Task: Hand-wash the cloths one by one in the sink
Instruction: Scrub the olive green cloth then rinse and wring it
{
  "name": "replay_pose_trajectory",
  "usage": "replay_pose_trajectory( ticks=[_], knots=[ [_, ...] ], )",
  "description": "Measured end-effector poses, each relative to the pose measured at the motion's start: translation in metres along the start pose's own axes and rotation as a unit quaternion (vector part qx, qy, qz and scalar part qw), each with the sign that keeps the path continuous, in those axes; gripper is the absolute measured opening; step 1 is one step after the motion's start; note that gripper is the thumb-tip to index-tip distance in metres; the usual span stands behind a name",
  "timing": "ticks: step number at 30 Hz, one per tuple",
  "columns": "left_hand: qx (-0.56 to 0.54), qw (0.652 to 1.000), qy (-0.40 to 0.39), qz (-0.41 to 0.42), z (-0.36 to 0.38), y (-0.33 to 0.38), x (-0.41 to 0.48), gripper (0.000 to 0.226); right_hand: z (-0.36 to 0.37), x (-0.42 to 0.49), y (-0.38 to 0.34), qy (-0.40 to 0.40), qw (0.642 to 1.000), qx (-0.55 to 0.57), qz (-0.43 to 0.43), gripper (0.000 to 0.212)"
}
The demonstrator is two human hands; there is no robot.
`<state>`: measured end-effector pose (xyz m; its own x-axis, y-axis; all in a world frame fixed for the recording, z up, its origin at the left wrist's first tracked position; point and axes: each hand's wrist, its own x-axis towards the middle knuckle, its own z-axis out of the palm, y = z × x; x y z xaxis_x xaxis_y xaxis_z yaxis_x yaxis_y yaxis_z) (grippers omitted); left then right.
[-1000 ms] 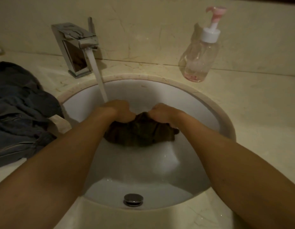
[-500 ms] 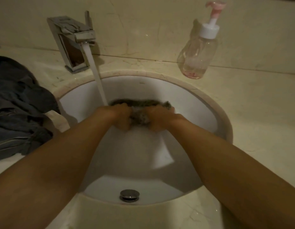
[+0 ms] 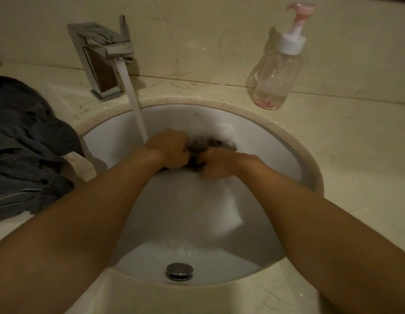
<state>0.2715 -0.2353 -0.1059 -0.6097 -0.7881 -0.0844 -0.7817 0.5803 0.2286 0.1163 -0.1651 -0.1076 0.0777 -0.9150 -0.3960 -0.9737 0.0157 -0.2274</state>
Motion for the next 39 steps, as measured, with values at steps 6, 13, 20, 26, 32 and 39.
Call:
replay_pose_trajectory(
  ticks=[6,13,20,26,32,39],
  knots=[
    [0.129,0.98,-0.142,-0.054,0.015,-0.006,-0.004,0.082,0.007,-0.006,-0.001,0.023,0.994,-0.108,0.02,0.074],
    [-0.01,0.969,-0.225,-0.106,0.008,0.006,-0.005,0.039,0.003,-0.01,-0.015,-0.016,0.982,0.178,0.066,0.016],
    [-0.021,0.992,-0.105,-0.07,-0.002,-0.002,-0.003,0.037,-0.008,-0.005,0.017,0.107,0.988,0.063,0.095,0.015],
    [0.009,0.997,-0.072,0.038,0.008,0.005,-0.003,0.02,-0.004,-0.001,0.012,0.01,0.996,0.084,0.025,0.032],
    [0.106,0.985,-0.134,-0.003,0.012,-0.002,-0.002,0.061,0.003,-0.003,-0.002,0.037,0.996,-0.074,0.024,0.063],
    [-0.006,0.961,-0.265,-0.074,0.016,0.01,-0.009,0.035,-0.002,-0.02,-0.021,-0.113,0.975,0.188,0.047,0.027]
  ],
)
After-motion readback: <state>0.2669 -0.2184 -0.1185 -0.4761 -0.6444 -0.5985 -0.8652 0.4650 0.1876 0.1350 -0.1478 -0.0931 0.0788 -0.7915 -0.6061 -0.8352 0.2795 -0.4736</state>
